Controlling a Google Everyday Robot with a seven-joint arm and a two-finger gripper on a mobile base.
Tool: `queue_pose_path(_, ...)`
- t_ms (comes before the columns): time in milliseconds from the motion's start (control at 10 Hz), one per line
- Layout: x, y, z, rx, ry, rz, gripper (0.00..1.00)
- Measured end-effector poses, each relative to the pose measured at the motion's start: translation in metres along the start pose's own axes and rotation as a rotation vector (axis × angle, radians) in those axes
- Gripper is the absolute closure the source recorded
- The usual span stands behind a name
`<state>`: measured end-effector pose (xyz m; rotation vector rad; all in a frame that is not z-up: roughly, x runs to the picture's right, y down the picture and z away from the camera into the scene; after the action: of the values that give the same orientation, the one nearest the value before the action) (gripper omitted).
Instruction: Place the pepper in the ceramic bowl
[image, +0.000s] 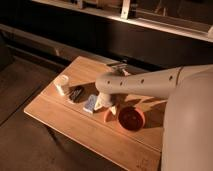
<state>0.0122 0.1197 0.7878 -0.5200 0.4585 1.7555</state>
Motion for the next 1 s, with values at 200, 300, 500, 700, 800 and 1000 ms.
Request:
queue_pose_path(200, 0.001, -0.006, 0.004, -0.01, 0.005, -0.009, 0.35)
queue_pose_path(300, 0.0, -0.009, 0.007, -0.01, 0.011, -0.016, 0.35)
queue_pose_path(500, -0.005, -0.021, 0.015, 0.032, 0.031, -0.021, 0.35)
queue_pose_path(700, -0.009, -0.02, 0.023, 0.065, 0.047, -0.036, 0.35)
queue_pose_path(800, -0.01, -0.018, 0.026, 0.082, 0.055, -0.044, 0.35)
queue_pose_path(1000, -0.014, -0.013, 0.032, 0.116, 0.066, -0.06, 0.35)
